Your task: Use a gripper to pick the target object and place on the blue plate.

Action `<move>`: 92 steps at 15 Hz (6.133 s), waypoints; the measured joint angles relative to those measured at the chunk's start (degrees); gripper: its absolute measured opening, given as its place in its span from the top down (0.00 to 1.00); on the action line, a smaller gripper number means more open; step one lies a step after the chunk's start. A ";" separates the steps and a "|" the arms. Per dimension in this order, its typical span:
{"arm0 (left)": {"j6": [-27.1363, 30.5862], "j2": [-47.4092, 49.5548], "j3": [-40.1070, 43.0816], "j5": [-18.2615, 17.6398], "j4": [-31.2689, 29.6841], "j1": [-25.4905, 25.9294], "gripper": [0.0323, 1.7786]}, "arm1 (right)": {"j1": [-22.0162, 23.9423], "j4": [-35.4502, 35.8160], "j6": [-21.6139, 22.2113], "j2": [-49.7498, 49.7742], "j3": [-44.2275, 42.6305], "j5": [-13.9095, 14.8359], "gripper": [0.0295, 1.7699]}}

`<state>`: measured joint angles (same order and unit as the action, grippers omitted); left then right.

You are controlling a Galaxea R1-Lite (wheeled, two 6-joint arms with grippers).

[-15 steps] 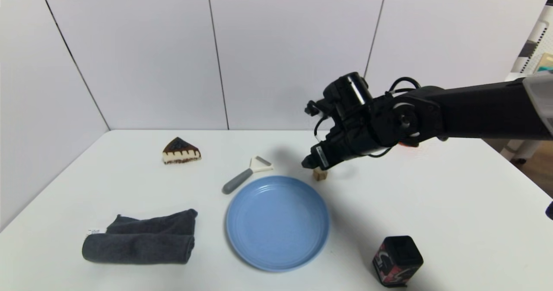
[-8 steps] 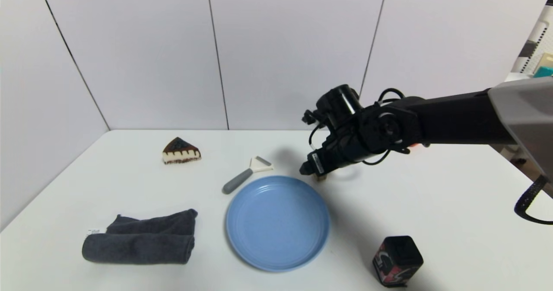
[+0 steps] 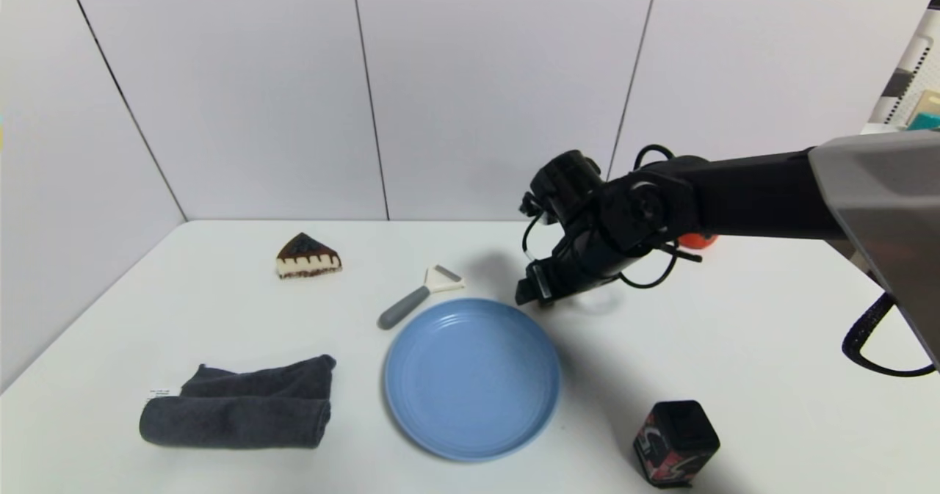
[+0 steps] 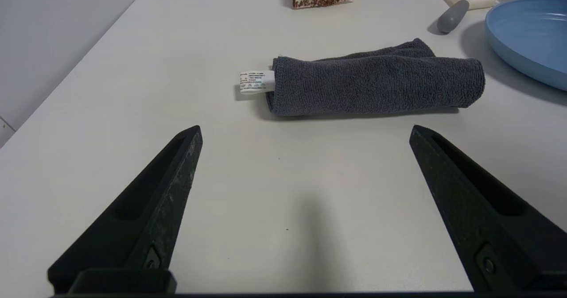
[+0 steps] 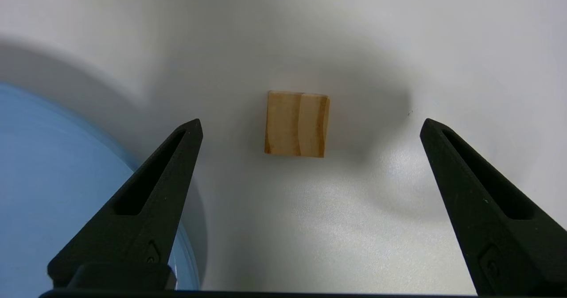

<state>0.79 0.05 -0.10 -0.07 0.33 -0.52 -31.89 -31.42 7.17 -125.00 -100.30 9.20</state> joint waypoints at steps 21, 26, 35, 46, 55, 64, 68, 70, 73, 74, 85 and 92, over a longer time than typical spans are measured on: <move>-0.02 0.00 0.00 -0.04 0.00 0.00 0.05 | 0.17 -0.13 0.18 -2.76 -2.72 -0.59 0.80; -0.02 0.00 0.00 -0.02 0.00 0.00 0.05 | 0.26 0.07 0.07 -1.95 -2.72 -0.28 0.79; 0.00 0.00 0.00 -0.02 0.02 0.00 0.05 | -8.87 -0.17 -0.45 18.36 3.51 -7.01 0.79; 0.00 0.00 0.00 -0.02 0.00 0.00 0.05 | -17.83 4.41 0.00 21.04 18.53 -8.68 0.79; 0.00 0.00 0.00 -0.02 0.02 0.00 0.05 | -17.53 7.39 -0.01 13.51 18.38 -8.55 0.66; 0.00 0.00 0.00 -0.02 0.02 0.00 0.05 | -17.66 11.85 -0.50 19.60 18.72 -6.38 0.23; -0.02 0.00 0.00 -0.02 0.02 0.00 0.05 | -15.40 13.36 -4.19 32.87 20.02 -7.06 0.15; 0.00 0.00 0.00 -0.02 0.00 0.00 0.05 | -10.72 13.84 -6.40 40.83 23.84 -9.36 0.13; 0.00 0.00 0.00 -0.02 0.00 0.00 0.05 | -0.46 14.17 -10.01 54.81 37.66 -11.74 0.10; -0.02 0.00 0.00 -0.02 0.02 0.00 0.05 | 3.25 14.58 -11.19 60.10 43.52 -11.74 0.09; -0.02 0.00 0.02 0.00 0.02 0.00 0.05 | 21.78 38.77 -10.44 106.73 99.04 -4.77 0.05; -0.02 0.00 0.00 -0.02 0.02 0.00 0.05 | 29.85 30.90 -11.74 112.03 100.26 -9.23 0.04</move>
<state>0.77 0.05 -0.10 -0.10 0.35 -0.52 -2.04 -0.51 -4.57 -12.97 -0.05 -0.02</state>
